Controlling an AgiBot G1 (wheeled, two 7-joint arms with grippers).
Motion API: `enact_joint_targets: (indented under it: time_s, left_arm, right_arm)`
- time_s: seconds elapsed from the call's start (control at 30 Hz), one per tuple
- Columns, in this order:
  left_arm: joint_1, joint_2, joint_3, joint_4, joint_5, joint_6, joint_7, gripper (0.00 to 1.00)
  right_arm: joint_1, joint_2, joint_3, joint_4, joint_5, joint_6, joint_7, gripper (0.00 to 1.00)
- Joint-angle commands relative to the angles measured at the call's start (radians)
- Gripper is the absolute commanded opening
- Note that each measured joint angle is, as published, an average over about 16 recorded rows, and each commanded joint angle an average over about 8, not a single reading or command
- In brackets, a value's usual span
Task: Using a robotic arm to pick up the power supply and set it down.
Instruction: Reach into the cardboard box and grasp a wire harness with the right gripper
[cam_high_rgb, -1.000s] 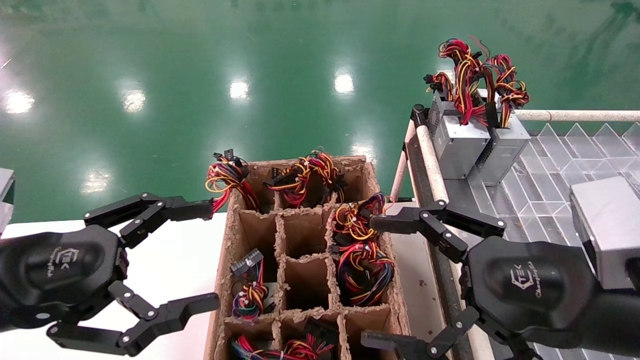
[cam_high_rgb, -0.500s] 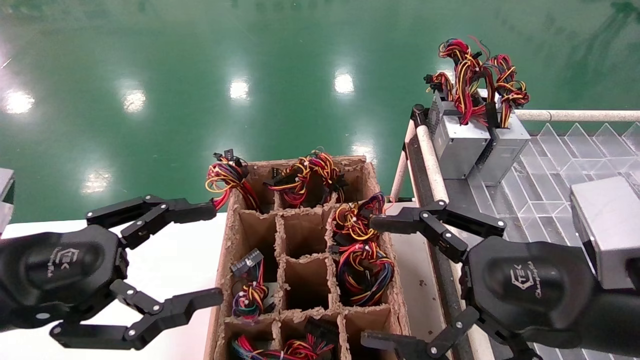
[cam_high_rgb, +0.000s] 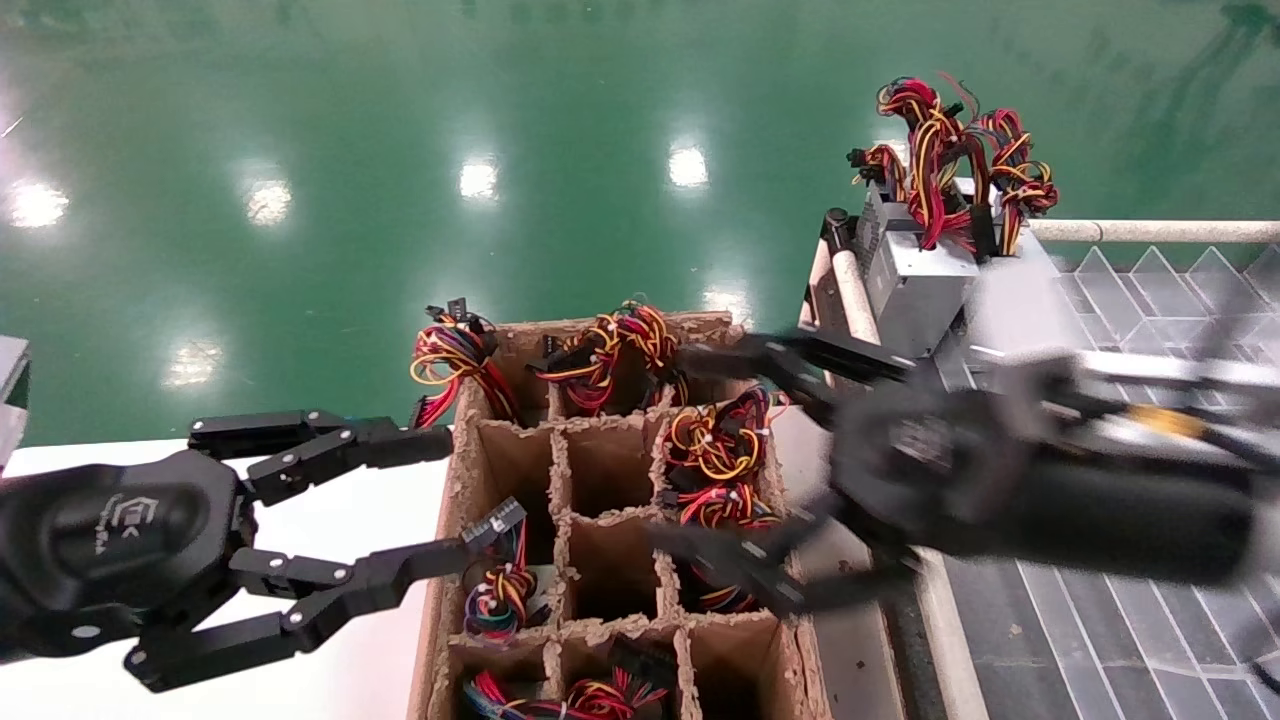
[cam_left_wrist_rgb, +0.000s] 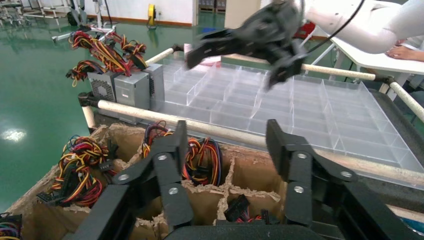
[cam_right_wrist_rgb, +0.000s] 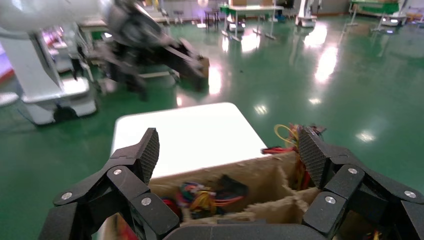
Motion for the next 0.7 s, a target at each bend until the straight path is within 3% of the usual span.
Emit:
enact_joint_targets:
  time_s: [0.03, 0.4, 0.7]
  left_arm:
    - [0.000, 0.000, 0.000, 0.000, 0.000, 0.000, 0.000, 0.00]
    - [0.000, 0.000, 0.000, 0.000, 0.000, 0.000, 0.000, 0.00]
    - [0.000, 0.000, 0.000, 0.000, 0.000, 0.000, 0.000, 0.00]
  right_arm:
    - [0.045, -0.043, -0.024, -0.034, -0.044, 0.016, -0.002, 1.00]
    - [0.251, -0.349, -0.138, -0.393, -0.224, 0.082, -0.142, 1.00]
    - [0.344, -0.539, -0.182, -0.683, -0.290, 0.203, -0.268, 1.00]
